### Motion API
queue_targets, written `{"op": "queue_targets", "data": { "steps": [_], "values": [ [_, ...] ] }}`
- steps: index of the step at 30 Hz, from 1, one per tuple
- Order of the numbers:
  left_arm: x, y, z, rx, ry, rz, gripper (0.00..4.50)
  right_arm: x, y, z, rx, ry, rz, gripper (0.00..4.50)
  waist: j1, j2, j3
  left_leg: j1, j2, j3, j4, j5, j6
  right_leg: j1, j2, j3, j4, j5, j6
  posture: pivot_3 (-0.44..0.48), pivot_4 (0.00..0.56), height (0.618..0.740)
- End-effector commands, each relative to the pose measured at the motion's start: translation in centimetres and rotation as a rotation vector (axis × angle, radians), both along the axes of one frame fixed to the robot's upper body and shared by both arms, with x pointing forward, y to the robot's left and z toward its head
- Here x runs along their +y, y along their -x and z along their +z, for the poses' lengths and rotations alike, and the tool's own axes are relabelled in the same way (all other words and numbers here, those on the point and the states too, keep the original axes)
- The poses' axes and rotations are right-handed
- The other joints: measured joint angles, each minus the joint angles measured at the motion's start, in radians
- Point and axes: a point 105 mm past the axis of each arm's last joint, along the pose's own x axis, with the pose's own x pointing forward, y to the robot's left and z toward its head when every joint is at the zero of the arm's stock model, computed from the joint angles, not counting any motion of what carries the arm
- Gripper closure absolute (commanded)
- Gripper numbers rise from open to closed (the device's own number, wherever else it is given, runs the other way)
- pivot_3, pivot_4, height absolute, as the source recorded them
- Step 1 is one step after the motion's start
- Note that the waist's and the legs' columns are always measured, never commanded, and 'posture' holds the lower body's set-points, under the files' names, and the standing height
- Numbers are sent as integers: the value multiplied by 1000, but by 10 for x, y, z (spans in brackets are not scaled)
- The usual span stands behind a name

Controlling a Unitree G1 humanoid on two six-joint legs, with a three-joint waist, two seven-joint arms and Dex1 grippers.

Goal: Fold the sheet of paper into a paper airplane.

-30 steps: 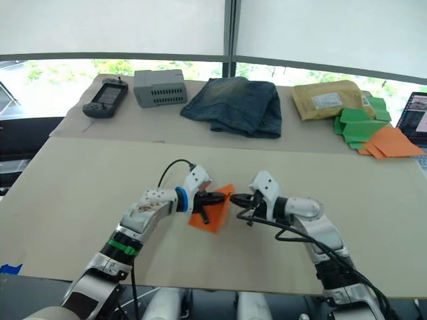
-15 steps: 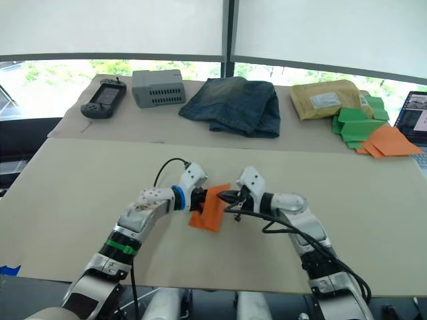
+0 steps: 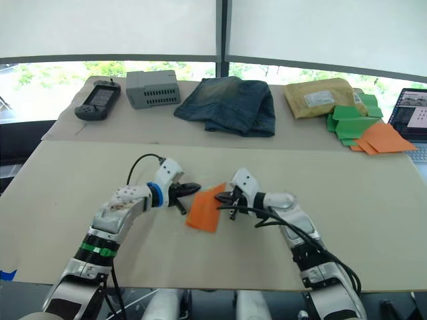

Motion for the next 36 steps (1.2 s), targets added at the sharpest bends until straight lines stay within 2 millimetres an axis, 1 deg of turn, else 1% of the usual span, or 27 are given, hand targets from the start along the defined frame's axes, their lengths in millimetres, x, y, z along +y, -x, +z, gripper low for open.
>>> {"op": "queue_targets", "data": {
  "steps": [1,3,4,6,9,11,14,17,23,26,31,34,36],
  "values": [
    [-21,1,42,-122,115,-83,4500,0,1,-9,1,60,16,4487,0,0,0,0,0,0,0,0,0,0,0,0,0,0,0,0,150,716],
    [-32,10,47,-126,139,-157,4500,0,0,-9,2,64,7,4487,2,0,0,0,0,0,0,0,0,0,0,0,0,0,0,0,150,716],
    [-38,15,45,-118,136,-197,4500,-1,-1,-9,1,60,-1,4487,2,0,0,0,0,0,0,0,0,1,0,0,0,0,0,0,150,716],
    [-45,24,36,-101,93,-261,4500,-2,-1,-9,-2,56,-15,4487,4,0,0,2,0,0,0,0,0,2,0,0,0,0,0,0,150,716],
    [-41,22,15,-131,-89,-274,4500,-7,-2,-7,-8,41,-48,4487,5,0,0,4,0,0,0,0,0,3,0,0,1,-2,-3,0,150,716],
    [-38,19,9,-128,-131,-267,4500,-13,-3,-7,-8,32,-78,4487,6,0,0,4,0,0,0,0,0,3,0,0,1,-3,-6,0,150,716],
    [-35,20,6,-112,-141,-280,4500,-22,-5,-8,-5,24,-118,4487,7,0,0,5,0,1,0,0,0,4,-1,1,1,-4,-6,0,150,716],
    [-34,23,0,-91,-151,-294,4500,-25,-8,-5,-9,11,-136,4487,7,0,0,4,0,1,0,0,0,4,-1,1,0,-4,-6,0,150,716],
    [-38,31,-12,-45,-127,-298,4500,-22,-18,-4,-21,5,-151,4487,3,0,0,4,0,1,-1,0,0,3,0,1,0,-3,-6,0,150,716],
    [-34,34,-18,-30,-139,-290,4500,-22,-27,-5,-15,0,-176,4487,0,0,0,5,0,1,-1,0,0,4,0,1,0,-3,-6,0,150,716],
    [-29,37,-22,-16,-146,-282,4500,-21,-36,-8,-22,14,-191,4487,0,0,0,7,0,1,-1,0,0,4,0,1,1,-4,-6,0,150,716],
    [-28,36,-22,-13,-145,-277,4500,-20,-38,-11,-34,34,-181,4487,-1,0,0,8,0,1,-1,0,0,5,0,2,1,-4,-6,0,150,716],
    [-28,35,-23,-10,-141,-272,4500,-16,-34,-11,-29,26,-161,4487,-1,0,0,8,0,1,-1,0,0,5,0,2,1,-4,-6,0,150,716]
  ]
}}
